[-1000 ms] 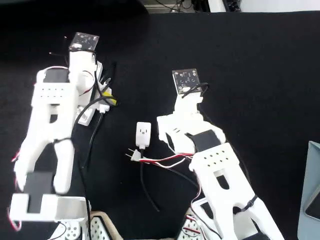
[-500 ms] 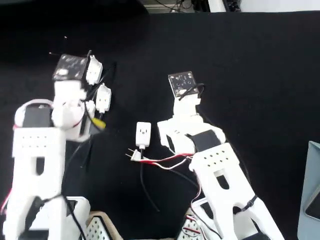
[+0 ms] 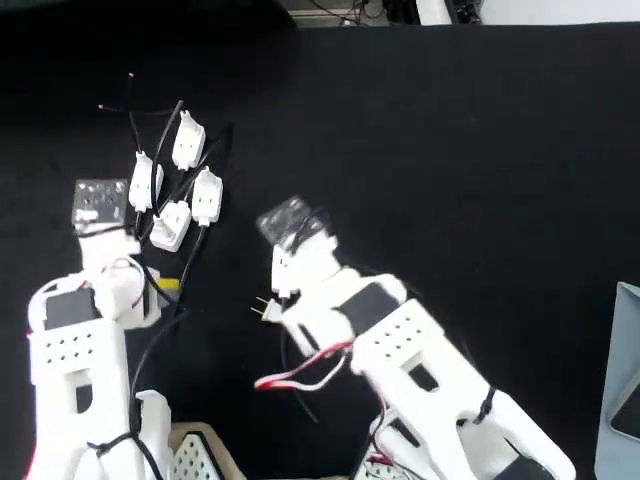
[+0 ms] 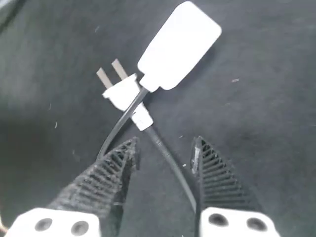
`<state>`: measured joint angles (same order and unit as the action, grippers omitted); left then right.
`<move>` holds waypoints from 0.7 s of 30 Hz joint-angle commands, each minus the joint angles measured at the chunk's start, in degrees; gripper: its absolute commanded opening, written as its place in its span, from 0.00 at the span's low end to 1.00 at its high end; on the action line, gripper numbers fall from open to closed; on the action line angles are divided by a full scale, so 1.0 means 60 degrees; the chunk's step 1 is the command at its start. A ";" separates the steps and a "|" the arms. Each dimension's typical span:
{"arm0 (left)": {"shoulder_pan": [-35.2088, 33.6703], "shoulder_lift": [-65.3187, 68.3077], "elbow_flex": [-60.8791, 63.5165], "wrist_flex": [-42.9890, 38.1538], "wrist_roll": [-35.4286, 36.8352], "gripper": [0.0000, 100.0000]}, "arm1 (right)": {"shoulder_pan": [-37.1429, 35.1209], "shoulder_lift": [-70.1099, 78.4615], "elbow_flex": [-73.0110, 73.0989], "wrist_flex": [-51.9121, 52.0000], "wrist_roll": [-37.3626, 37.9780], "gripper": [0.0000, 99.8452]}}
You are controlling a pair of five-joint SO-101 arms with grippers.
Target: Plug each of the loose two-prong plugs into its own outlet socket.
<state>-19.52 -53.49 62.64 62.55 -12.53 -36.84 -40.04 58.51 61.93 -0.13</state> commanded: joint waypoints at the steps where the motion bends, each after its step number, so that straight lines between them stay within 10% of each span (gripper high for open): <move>1: -0.0095 -0.0249 0.0755 -0.0821 0.0073 0.29 | -0.0278 -0.0212 0.0286 -0.0029 0.0601 0.17; 21: -0.0095 -0.0249 0.1619 -0.1304 0.0015 0.29 | -0.0220 0.3875 0.0330 -0.2007 0.1011 0.17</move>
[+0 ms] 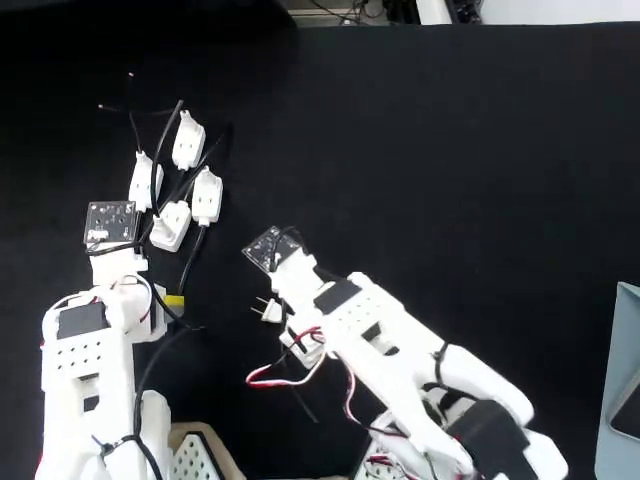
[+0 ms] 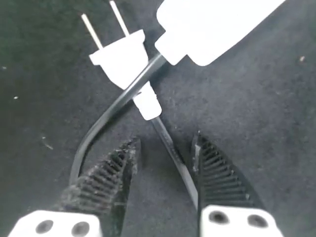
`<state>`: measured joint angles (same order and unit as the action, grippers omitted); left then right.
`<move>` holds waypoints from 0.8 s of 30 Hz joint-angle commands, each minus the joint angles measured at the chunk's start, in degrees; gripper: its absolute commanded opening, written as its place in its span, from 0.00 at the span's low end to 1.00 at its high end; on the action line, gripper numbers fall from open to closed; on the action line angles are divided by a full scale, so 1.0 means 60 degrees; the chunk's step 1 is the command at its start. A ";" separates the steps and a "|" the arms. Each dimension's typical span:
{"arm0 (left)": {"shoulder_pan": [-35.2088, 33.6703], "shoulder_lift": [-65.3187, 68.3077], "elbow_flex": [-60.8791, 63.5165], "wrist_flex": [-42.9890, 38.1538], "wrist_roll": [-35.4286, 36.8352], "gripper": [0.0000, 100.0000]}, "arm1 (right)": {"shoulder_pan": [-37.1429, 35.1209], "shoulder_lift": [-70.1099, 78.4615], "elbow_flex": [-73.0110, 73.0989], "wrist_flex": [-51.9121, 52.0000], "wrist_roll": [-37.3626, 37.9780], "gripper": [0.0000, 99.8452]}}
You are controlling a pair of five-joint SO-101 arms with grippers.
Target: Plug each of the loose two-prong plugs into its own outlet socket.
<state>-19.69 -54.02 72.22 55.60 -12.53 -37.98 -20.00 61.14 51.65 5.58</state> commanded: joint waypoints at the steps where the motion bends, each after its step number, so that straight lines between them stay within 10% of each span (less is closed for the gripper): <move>1: -0.0066 -0.0161 0.0066 -0.0147 0.0015 0.29 | 0.0088 0.0564 -0.0154 -0.0278 0.0059 0.16; 5: -0.0066 -0.0161 0.0066 -0.0147 0.0015 0.29 | 0.0703 0.0564 -0.0374 -0.0366 0.0088 0.01; 24: -0.0022 -0.0161 0.0066 -0.0161 0.0000 0.29 | 0.3004 -0.0242 -0.1824 0.2930 0.2696 0.01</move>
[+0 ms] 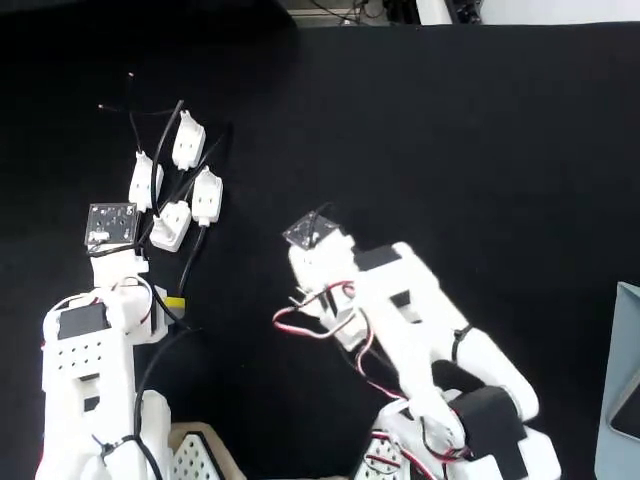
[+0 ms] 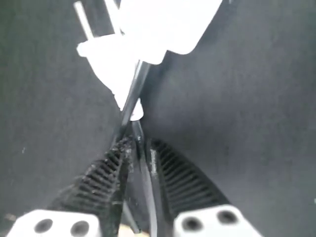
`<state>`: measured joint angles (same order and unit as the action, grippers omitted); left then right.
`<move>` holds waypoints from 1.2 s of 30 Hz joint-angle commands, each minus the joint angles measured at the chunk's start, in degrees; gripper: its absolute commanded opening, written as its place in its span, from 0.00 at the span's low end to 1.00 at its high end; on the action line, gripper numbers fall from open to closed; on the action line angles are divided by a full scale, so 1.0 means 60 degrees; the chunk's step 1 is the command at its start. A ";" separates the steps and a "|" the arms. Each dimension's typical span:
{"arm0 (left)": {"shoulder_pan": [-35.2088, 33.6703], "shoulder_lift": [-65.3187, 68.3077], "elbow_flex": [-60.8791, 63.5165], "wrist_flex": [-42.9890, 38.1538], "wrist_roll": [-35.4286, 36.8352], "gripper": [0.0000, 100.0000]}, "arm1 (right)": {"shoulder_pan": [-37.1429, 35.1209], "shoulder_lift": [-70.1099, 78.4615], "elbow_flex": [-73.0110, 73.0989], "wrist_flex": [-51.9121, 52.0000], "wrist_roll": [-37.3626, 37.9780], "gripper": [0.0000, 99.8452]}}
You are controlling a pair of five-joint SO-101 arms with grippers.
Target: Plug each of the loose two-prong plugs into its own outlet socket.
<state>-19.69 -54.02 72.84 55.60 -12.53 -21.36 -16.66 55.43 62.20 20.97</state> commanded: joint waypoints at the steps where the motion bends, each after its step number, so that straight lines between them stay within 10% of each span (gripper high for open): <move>1: -0.0022 -0.0161 -0.0037 -0.0161 0.0000 0.29 | 0.0205 -0.1150 -0.0930 0.1407 0.0117 0.01; 15: -0.0037 -0.0161 -0.0022 -0.0161 0.0000 0.29 | 0.0249 -0.6190 -0.1311 0.3062 0.0718 0.01; 27: -0.0037 -0.0161 0.0095 -0.0264 0.0000 0.29 | 0.1509 -0.4799 -0.1311 0.1377 0.1714 0.02; 36: -0.0066 -0.0161 0.0168 -0.0425 0.0000 0.29 | 0.2842 -0.3612 -0.1399 -0.1201 0.1714 0.26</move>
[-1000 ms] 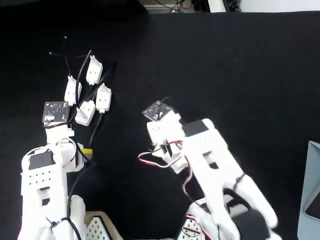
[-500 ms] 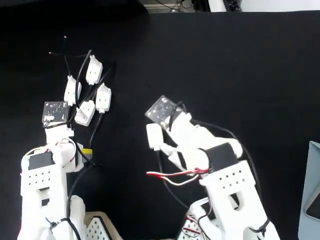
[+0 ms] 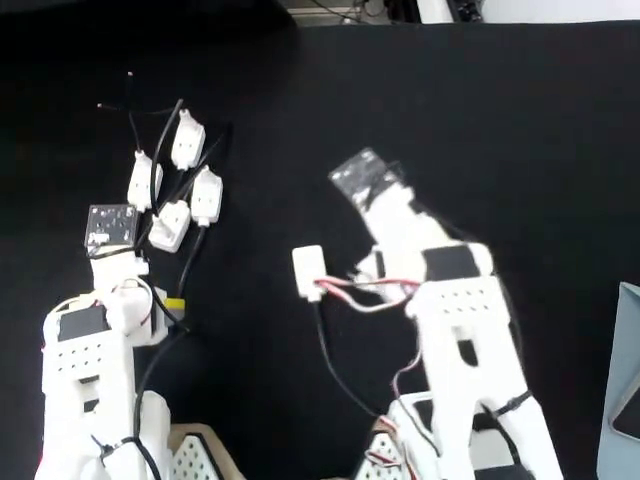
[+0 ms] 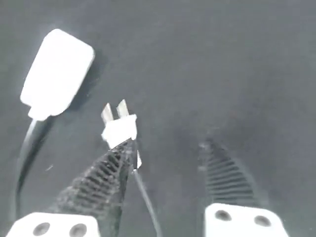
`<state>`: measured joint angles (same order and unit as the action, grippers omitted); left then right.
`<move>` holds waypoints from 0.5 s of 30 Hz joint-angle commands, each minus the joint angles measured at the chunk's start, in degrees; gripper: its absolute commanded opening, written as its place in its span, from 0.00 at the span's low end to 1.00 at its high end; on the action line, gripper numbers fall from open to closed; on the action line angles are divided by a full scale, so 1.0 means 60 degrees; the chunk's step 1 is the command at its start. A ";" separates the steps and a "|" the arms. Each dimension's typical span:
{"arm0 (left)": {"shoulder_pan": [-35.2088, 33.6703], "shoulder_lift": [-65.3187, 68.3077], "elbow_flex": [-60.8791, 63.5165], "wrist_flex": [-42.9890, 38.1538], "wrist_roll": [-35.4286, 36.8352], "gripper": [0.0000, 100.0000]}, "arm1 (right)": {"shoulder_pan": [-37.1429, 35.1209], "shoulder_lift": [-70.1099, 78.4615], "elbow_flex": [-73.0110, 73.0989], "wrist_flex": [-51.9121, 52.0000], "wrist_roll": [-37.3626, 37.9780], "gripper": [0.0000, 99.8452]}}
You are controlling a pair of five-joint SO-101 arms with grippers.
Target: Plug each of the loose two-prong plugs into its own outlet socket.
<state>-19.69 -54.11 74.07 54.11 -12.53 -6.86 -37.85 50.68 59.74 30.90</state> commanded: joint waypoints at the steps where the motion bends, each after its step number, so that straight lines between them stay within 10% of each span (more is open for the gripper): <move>1: -0.0066 -0.0147 -0.0037 -0.0176 0.0000 0.29 | 0.0454 -0.0227 -0.0681 -0.0821 0.0059 0.26; 15: -0.0066 -0.0147 -0.0037 -0.0176 0.0000 0.29 | 0.0366 -0.1062 -0.0711 0.1744 -0.6579 0.20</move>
<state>-19.69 -54.11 74.07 54.11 -12.53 -3.34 -42.86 49.45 67.30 2.33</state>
